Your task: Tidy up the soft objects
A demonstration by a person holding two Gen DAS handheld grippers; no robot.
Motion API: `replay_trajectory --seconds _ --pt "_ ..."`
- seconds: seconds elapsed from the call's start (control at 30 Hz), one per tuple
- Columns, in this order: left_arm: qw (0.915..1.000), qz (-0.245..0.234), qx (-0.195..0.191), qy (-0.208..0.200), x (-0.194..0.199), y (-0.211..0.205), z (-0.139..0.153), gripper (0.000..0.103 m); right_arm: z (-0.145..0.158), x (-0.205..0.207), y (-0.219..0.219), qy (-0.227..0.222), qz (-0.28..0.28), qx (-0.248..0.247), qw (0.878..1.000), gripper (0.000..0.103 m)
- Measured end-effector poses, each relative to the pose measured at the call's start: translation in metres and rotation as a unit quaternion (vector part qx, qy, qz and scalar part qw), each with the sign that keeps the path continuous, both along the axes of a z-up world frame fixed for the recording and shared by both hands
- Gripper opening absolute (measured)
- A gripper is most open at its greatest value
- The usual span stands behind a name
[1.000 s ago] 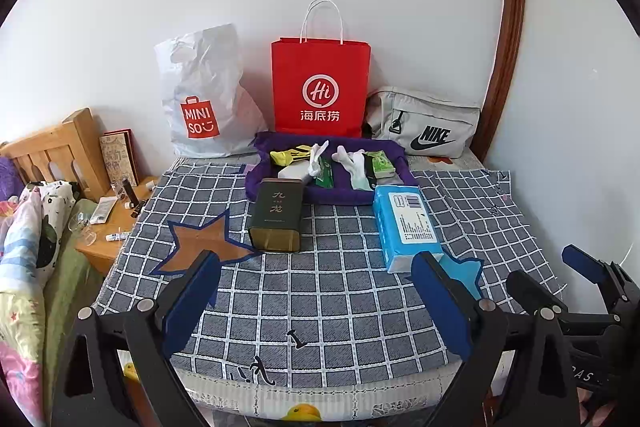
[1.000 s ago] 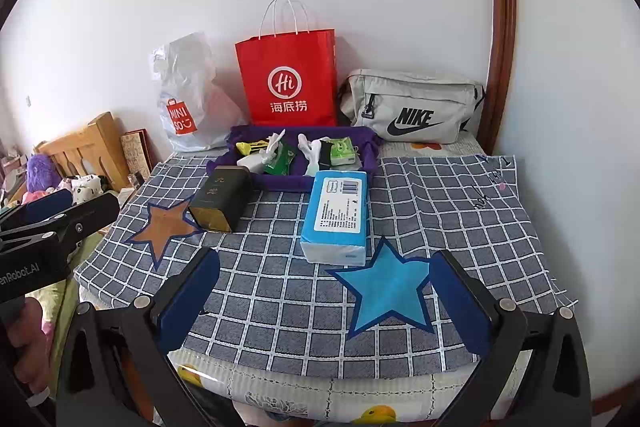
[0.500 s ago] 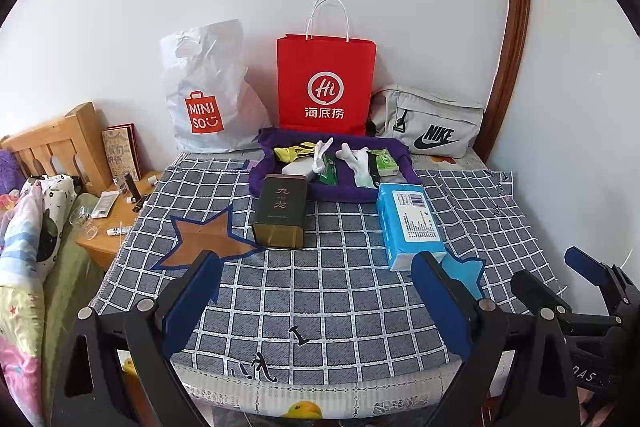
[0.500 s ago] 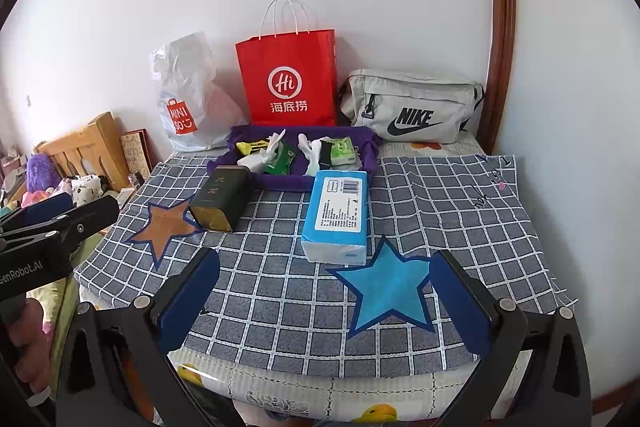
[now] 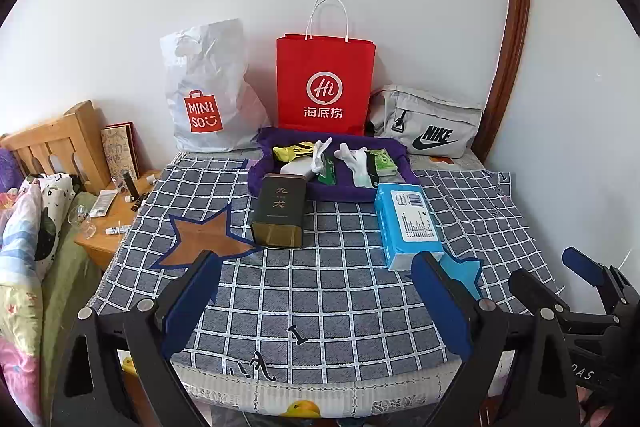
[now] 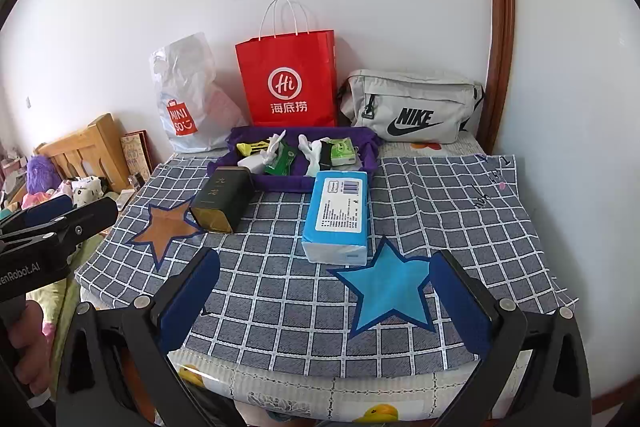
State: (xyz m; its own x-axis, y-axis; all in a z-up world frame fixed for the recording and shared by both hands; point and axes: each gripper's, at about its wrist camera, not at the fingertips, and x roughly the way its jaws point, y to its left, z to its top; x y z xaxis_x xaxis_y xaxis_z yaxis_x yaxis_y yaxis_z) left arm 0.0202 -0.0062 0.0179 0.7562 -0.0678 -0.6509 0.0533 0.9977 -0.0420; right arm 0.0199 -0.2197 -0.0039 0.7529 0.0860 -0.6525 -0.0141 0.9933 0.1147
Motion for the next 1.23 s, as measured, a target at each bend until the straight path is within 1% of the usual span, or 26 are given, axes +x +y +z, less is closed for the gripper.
replay_trajectory --seconds 0.93,1.23 --pt "1.0000 0.003 -0.001 -0.001 -0.0024 0.0003 0.0012 0.097 0.0003 -0.0010 -0.0002 -0.001 0.000 0.000 1.000 0.103" --pt "1.0000 0.003 0.003 -0.003 -0.0007 0.0012 -0.0004 0.097 0.0023 0.0010 0.0076 -0.002 0.007 0.001 1.000 0.103"
